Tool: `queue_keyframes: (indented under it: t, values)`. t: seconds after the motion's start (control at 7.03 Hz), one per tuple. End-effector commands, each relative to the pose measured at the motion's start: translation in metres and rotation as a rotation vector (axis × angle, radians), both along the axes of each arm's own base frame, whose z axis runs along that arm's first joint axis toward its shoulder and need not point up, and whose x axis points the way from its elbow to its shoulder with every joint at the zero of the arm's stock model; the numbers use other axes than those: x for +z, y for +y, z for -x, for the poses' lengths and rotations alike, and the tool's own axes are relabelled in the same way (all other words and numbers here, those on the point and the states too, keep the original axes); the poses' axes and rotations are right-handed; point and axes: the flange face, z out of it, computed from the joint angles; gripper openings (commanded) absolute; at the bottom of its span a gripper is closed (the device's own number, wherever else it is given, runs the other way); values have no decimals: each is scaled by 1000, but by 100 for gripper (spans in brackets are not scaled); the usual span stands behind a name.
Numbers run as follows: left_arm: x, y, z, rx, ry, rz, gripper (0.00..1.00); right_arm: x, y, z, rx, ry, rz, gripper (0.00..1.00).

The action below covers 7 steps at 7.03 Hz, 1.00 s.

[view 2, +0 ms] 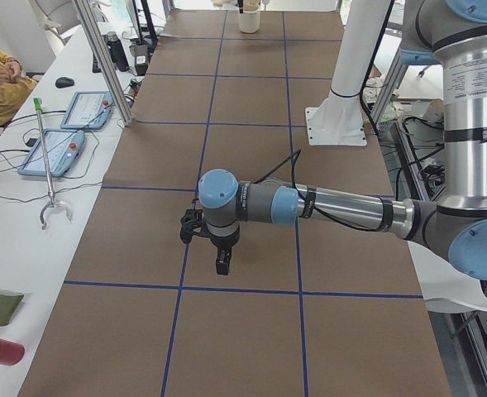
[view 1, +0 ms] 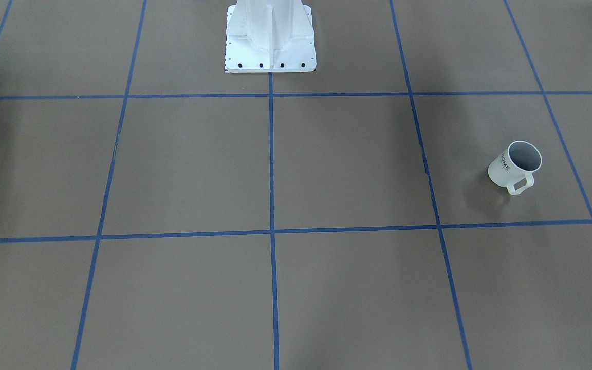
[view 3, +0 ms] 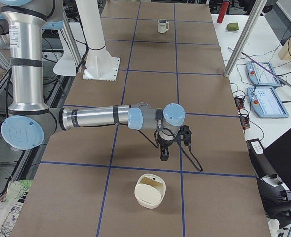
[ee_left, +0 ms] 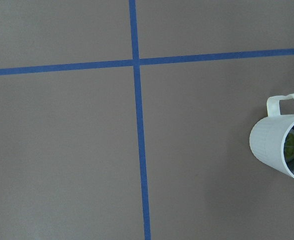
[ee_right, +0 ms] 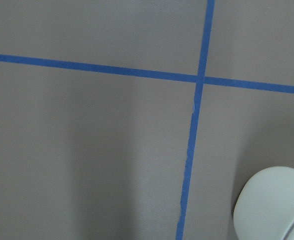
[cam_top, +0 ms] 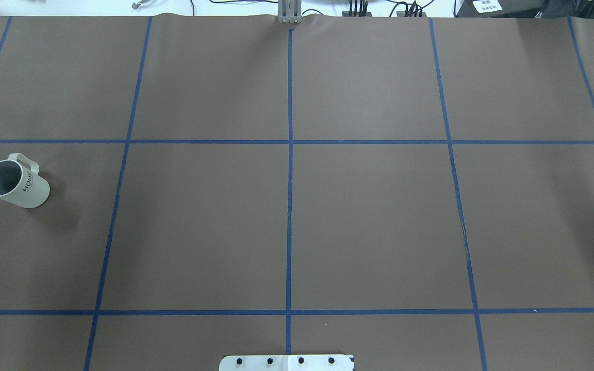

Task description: Left arm hands cup to right arm to dump lemon

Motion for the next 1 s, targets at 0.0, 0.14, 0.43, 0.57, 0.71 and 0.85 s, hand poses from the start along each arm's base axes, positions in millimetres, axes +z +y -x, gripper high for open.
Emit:
queue_keyframes:
  t: [0.0, 0.14, 0.43, 0.57, 0.71, 0.85]
  values:
    - [-4, 0, -1, 0, 3, -8, 100, 0, 1, 0, 2, -2, 1, 100]
    - [-9, -1, -1, -1, 2, -17, 100, -1, 1, 0, 2, -4, 0, 100]
    - [-1, 5, 0, 0, 2, -6, 100, -4, -1, 0, 1, -7, -50, 100]
    - [3, 5, -1, 1, 3, 4, 100, 4, 7, 0, 6, -11, -84, 100]
    - [1, 6, -5, 4, 17, 3, 100, 5, 8, 3, 1, -16, -105, 100]
    - [-6, -1, -14, 19, 64, 0, 100, 5, 8, 3, 0, -17, -108, 100]
